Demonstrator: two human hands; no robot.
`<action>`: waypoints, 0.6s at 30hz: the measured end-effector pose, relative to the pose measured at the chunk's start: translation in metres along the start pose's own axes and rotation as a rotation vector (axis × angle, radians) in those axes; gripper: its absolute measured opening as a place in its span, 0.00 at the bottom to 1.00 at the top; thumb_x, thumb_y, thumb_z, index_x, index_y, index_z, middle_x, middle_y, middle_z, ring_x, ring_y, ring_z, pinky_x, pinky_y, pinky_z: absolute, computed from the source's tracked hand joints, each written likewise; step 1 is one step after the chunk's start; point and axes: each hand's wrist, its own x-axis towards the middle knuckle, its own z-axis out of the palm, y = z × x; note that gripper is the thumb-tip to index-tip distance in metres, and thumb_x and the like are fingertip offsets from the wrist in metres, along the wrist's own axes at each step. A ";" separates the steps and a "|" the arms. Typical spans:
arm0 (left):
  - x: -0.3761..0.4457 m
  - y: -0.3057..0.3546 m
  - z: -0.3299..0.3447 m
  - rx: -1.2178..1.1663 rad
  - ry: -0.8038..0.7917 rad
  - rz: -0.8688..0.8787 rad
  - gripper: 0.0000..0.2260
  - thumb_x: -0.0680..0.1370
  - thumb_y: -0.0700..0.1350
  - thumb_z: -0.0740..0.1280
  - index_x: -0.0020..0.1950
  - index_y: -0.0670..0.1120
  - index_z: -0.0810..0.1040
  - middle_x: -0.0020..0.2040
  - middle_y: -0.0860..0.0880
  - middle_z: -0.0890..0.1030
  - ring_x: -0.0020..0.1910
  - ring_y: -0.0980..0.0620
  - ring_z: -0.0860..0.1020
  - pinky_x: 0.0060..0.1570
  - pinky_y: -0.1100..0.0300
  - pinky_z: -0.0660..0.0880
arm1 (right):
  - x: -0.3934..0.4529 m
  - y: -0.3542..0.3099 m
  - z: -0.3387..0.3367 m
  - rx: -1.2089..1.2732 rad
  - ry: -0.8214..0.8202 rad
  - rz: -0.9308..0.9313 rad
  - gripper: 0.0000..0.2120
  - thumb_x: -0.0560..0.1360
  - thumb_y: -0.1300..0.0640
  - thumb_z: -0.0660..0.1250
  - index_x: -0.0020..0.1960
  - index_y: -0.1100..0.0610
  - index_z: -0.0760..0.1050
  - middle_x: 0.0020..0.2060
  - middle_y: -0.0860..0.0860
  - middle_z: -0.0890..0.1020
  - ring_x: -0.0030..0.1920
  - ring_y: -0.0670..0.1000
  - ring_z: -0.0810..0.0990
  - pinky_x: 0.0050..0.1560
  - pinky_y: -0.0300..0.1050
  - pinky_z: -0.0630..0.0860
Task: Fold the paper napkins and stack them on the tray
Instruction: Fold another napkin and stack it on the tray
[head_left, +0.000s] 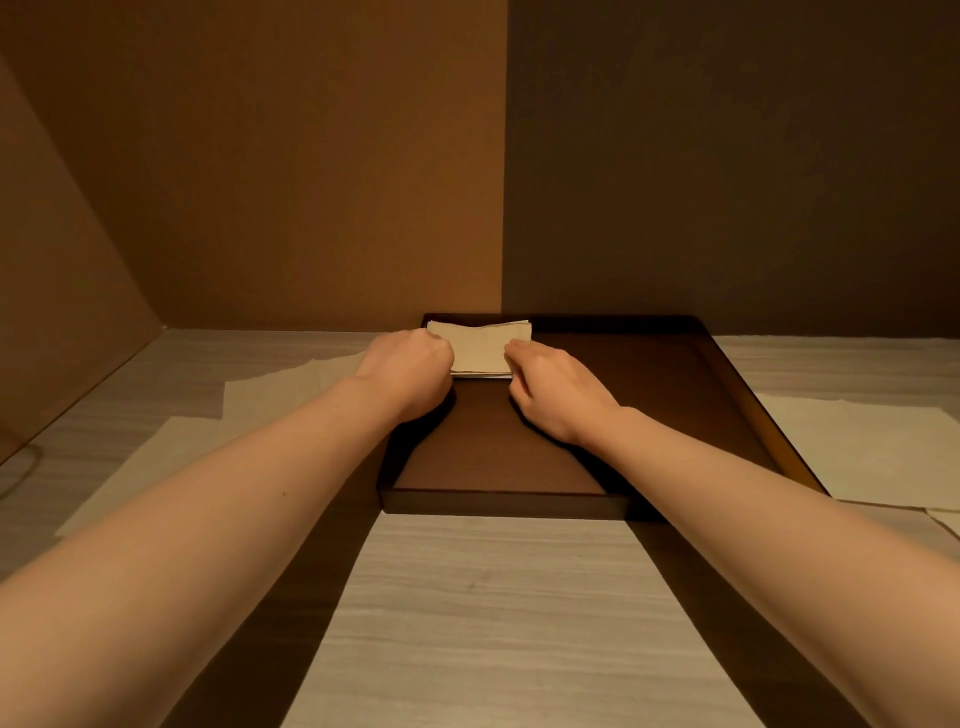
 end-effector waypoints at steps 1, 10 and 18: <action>0.000 0.001 -0.001 0.015 -0.023 0.002 0.09 0.79 0.42 0.58 0.53 0.41 0.76 0.49 0.43 0.79 0.41 0.45 0.75 0.36 0.54 0.70 | 0.000 0.000 0.000 0.017 -0.016 0.007 0.09 0.80 0.59 0.57 0.57 0.59 0.72 0.52 0.54 0.78 0.51 0.55 0.77 0.45 0.45 0.71; -0.002 0.005 -0.001 0.056 -0.092 -0.032 0.14 0.78 0.43 0.59 0.60 0.42 0.78 0.65 0.40 0.74 0.66 0.44 0.69 0.60 0.53 0.69 | -0.002 0.005 -0.001 -0.034 -0.115 0.029 0.19 0.83 0.53 0.54 0.70 0.59 0.69 0.70 0.55 0.71 0.76 0.57 0.58 0.73 0.52 0.59; -0.014 0.005 -0.014 -0.040 -0.017 -0.013 0.12 0.77 0.46 0.62 0.58 0.44 0.78 0.60 0.45 0.79 0.67 0.45 0.68 0.58 0.50 0.72 | -0.030 0.008 -0.040 -0.018 -0.025 0.041 0.23 0.82 0.53 0.57 0.76 0.57 0.62 0.72 0.55 0.69 0.76 0.54 0.60 0.73 0.48 0.60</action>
